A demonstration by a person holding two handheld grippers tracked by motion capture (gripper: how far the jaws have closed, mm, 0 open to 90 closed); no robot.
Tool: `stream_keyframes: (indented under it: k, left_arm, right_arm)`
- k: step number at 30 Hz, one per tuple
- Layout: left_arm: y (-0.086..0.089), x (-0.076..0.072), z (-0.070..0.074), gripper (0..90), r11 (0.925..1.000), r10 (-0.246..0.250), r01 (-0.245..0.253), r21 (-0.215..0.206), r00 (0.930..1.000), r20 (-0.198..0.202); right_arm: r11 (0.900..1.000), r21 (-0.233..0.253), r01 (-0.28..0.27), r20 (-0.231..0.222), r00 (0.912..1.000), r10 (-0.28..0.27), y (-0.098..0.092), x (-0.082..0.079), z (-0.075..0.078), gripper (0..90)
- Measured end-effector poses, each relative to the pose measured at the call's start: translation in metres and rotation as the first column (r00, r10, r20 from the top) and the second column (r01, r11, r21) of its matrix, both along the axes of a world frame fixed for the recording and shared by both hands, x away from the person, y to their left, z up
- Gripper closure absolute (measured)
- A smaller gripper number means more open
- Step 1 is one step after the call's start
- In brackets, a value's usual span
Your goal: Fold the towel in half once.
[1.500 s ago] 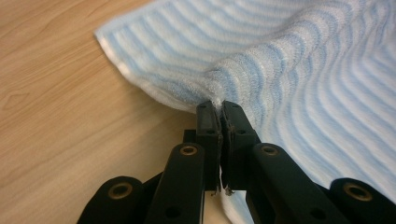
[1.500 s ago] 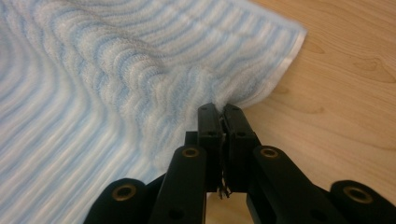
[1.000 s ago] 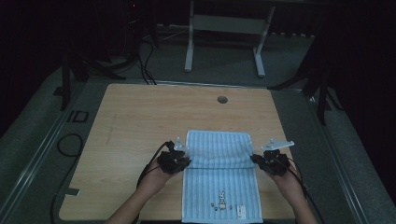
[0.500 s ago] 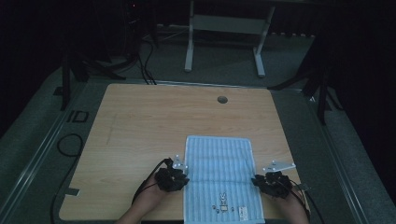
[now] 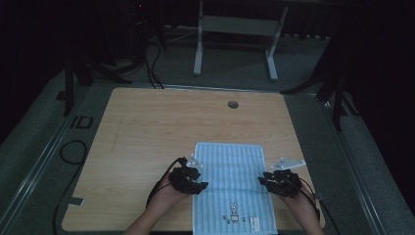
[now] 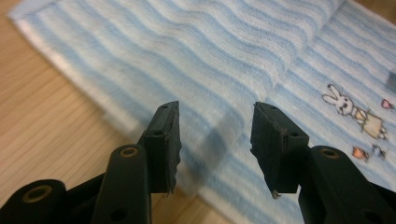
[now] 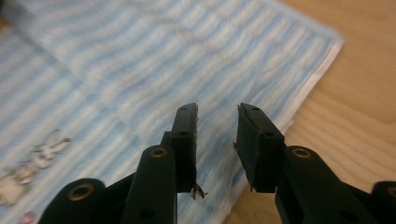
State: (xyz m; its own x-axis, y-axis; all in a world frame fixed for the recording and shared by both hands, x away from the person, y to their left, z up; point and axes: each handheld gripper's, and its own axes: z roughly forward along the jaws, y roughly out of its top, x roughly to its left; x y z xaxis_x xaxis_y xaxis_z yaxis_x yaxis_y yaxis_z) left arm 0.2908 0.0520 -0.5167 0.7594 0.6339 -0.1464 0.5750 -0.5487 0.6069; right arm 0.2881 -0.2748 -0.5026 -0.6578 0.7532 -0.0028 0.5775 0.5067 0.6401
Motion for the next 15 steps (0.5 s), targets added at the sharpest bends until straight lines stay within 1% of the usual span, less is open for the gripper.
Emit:
stream_keyframes:
  k: [2,3,5,6,7,8,9,10,11,14,15]
  left_arm:
    - [-0.005,0.004,-0.006,52.4,0.9996,-0.008,0.008,0.027,0.9999,-0.011]
    - [-0.007,0.006,-0.010,52.5,0.9992,-0.007,0.007,0.040,0.9999,-0.015]
    - [-0.009,0.009,-0.016,53.1,0.9987,-0.004,0.005,0.052,0.9998,-0.021]
    - [-0.009,0.009,-0.018,53.2,0.9986,0.001,0.001,0.052,0.9998,-0.022]
    - [-0.009,0.010,-0.019,53.8,0.9986,0.004,-0.003,0.053,0.9999,-0.012]
    - [-0.008,0.010,-0.020,54.1,0.9988,0.014,-0.014,0.047,0.9999,-0.004]
    - [-0.008,0.010,-0.020,54.5,0.9988,0.014,-0.014,0.047,0.9999,-0.004]
    - [-0.007,0.012,-0.021,55.1,0.9987,0.020,-0.020,0.048,0.9998,0.008]
    - [-0.007,0.012,-0.021,55.1,0.9986,0.027,-0.028,0.045,0.9996,0.012]
    - [-0.004,0.017,-0.021,55.1,0.9982,0.031,-0.032,0.050,0.9995,0.011]
    - [-0.002,0.020,-0.020,55.1,0.9977,0.033,-0.033,0.060,0.9994,0.010]
  right_arm:
    - [1.000,-0.011,0.004,-0.023,0.9997,-0.004,0.002,0.005,-0.010,67.6]
    - [1.000,-0.023,0.008,-0.029,0.9995,-0.009,0.003,0.008,-0.015,67.6]
    - [0.998,-0.060,0.018,-0.051,0.9985,-0.021,0.003,0.013,-0.025,67.7]
    - [0.998,-0.059,0.022,-0.055,0.9981,-0.025,0.003,0.014,-0.030,67.8]
    - [0.999,-0.042,0.027,-0.052,0.9982,-0.029,0.002,0.016,-0.032,68.0]
    - [0.999,-0.030,0.034,-0.056,0.9978,-0.035,0.001,0.017,-0.033,67.9]
    - [0.999,-0.028,0.033,-0.058,0.9977,-0.035,0.001,0.018,-0.033,67.9]
    - [0.999,-0.028,0.031,-0.059,0.9977,-0.032,0.002,0.020,-0.033,67.9]
    - [0.999,-0.030,0.028,-0.059,0.9978,-0.030,0.002,0.021,-0.033,67.9]
    - [0.999,-0.039,0.030,-0.058,0.9978,-0.032,0.006,0.026,-0.032,67.9]
    - [0.999,-0.040,0.031,-0.059,0.9977,-0.033,0.008,0.027,-0.032,67.9]
